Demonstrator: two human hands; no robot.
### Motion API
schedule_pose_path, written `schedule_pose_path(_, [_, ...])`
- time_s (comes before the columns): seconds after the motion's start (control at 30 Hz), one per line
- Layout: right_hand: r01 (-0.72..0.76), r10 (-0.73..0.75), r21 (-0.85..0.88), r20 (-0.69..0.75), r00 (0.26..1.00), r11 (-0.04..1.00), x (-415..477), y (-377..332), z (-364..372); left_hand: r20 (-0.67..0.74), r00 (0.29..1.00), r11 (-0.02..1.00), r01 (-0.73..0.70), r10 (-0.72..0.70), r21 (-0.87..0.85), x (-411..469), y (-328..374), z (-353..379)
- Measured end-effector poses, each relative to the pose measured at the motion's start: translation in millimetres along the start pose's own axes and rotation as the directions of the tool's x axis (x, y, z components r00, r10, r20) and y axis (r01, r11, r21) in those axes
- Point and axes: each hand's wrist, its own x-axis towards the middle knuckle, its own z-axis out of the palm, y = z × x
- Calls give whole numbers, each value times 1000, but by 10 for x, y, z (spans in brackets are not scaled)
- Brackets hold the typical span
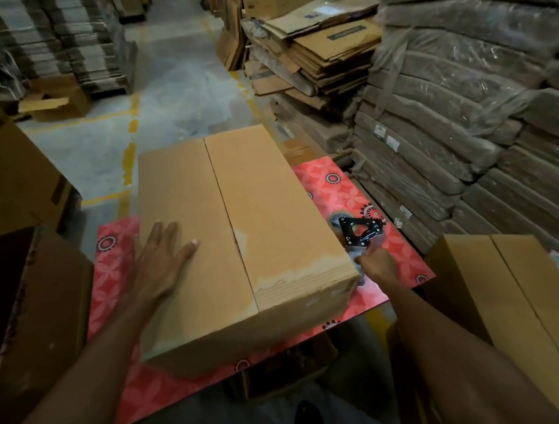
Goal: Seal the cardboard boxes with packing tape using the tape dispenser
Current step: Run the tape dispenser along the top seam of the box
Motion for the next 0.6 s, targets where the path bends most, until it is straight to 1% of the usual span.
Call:
schedule_pose_path(0.07, [-10, 11, -43, 19, 1000, 999, 181, -35, 85, 11, 1000, 1000, -2, 2, 13, 115, 30, -48])
schedule_pose_path(0.1, [-27, 29, -34, 61, 998, 999, 226, -63, 132, 19, 1000, 1000, 1, -1, 30, 169, 23, -70])
schedule_pose_path(0.17, [-55, 57, -25, 112, 992, 998, 341, -69, 254, 32, 999, 994, -9, 5, 108, 262, -81, -43])
schedule_pose_path(0.23, [-95, 98, -45, 92, 991, 994, 414, -62, 363, 73, 997, 977, -31, 16, 212, 316, -204, -11])
schedule_pose_path(0.3, [-117, 122, -85, 53, 991, 989, 424, -68, 437, 74, 997, 975, -20, 3, 219, 322, -185, -38])
schedule_pose_path(0.37, [-154, 161, -97, 77, 984, 983, 425, -93, 473, 81, 997, 979, -10, -7, 201, 256, -57, -97])
schedule_pose_path(0.43, [-201, 206, -49, 122, 971, 978, 505, -130, 470, 115, 993, 966, -54, 26, 251, 217, -9, -98])
schedule_pose_path(0.47, [-185, 190, -46, 163, 968, 982, 555, -144, 435, 143, 990, 967, -58, 22, 249, 227, 2, -139])
schedule_pose_path(0.53, [-162, 159, -7, 232, 960, 987, 645, -252, 274, 130, 991, 978, 7, -34, 210, 268, -5, -165])
schedule_pose_path(0.57, [-185, 154, 91, 277, 949, 978, 680, -334, 173, 122, 990, 981, 52, -75, 187, 252, 41, -163])
schedule_pose_path(0.6, [-201, 131, 217, 296, 946, 955, 786, -410, 59, 112, 990, 982, 68, -88, 175, 212, 90, -134])
